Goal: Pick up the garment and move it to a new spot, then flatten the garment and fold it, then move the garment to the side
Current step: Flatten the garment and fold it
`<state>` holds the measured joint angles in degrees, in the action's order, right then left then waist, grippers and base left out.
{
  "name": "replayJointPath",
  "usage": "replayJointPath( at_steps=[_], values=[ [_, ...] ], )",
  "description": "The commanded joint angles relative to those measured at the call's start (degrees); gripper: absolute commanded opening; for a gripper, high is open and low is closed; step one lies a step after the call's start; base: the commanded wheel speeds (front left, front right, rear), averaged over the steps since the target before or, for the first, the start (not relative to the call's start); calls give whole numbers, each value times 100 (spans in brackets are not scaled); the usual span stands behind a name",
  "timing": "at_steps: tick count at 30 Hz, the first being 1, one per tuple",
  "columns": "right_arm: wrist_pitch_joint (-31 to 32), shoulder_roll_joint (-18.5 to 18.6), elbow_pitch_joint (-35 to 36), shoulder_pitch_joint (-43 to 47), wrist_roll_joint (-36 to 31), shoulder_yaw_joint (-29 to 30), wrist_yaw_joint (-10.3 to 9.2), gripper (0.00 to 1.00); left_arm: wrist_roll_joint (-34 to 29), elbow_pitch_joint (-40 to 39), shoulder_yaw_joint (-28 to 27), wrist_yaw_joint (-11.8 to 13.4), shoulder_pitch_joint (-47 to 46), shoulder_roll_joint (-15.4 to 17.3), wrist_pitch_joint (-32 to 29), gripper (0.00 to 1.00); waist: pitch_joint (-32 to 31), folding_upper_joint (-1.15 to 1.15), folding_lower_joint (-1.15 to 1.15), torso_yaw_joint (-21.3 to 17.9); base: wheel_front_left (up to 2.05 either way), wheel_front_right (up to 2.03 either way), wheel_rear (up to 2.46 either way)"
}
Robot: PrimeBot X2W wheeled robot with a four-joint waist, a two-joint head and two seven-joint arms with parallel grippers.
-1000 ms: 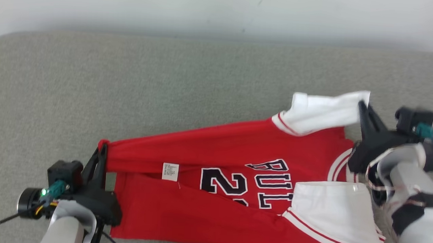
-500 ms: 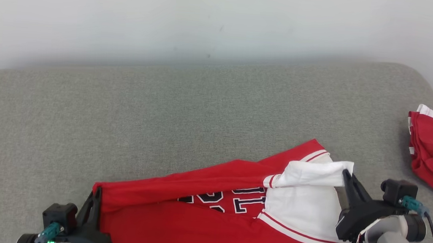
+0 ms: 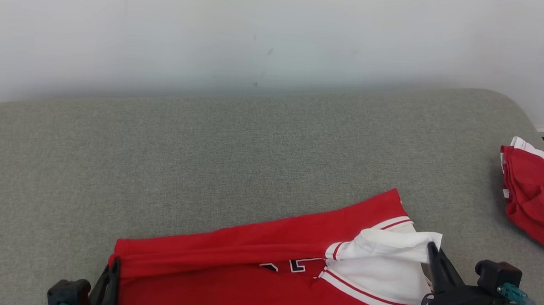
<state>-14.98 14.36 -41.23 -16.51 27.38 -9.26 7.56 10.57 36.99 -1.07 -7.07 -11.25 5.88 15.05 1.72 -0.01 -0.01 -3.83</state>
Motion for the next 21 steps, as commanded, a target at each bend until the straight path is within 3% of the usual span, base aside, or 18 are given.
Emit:
replayJointPath(
  at_steps=[1, 4, 5, 6, 7, 8, 9, 21],
  values=[
    [-22, -27, 35, 104, -71, 55, -19, 0, -16, -28, -41, 3, 103, -7, 15, 0, -21, 1, 1, -8, 0, 0, 0],
    [-22, -101, 91, 235, -188, 155, -19, 0, -62, -90, -81, -7, 185, -49, 15, 0, -40, 1, 1, -16, 0, 0, 0],
    [-22, -119, 105, 262, -223, 188, -19, 0, -74, -109, -97, -9, 208, -63, 14, 7, -43, 1, 1, -17, 0, 0, 0],
    [-22, -138, 103, 290, -260, 214, -19, 0, -95, -133, -119, -9, 233, -78, 15, 22, -44, 1, 1, -18, 0, 0, 0],
    [-22, -171, 96, 316, -259, 258, -19, 7, -136, -177, -152, 36, 249, -87, 15, 64, -42, 1, 1, -20, 0, 0, 0],
    [-21, -195, 51, 343, -258, 300, -19, 37, -145, -194, -198, 79, 284, -97, 14, 100, -43, 1, 1, -20, 0, 0, 0],
    [-22, -214, 21, 356, -280, 317, -19, 100, -153, -193, -228, 110, 329, -117, 14, 100, -46, 1, 1, -19, 0, 0, 0],
    [-21, -350, 415, 597, -586, 1048, -19, 100, -533, -1340, -520, 629, 1201, -272, 15, 100, -218, 1, 1, 49, 0, 0, 0]
  ],
)
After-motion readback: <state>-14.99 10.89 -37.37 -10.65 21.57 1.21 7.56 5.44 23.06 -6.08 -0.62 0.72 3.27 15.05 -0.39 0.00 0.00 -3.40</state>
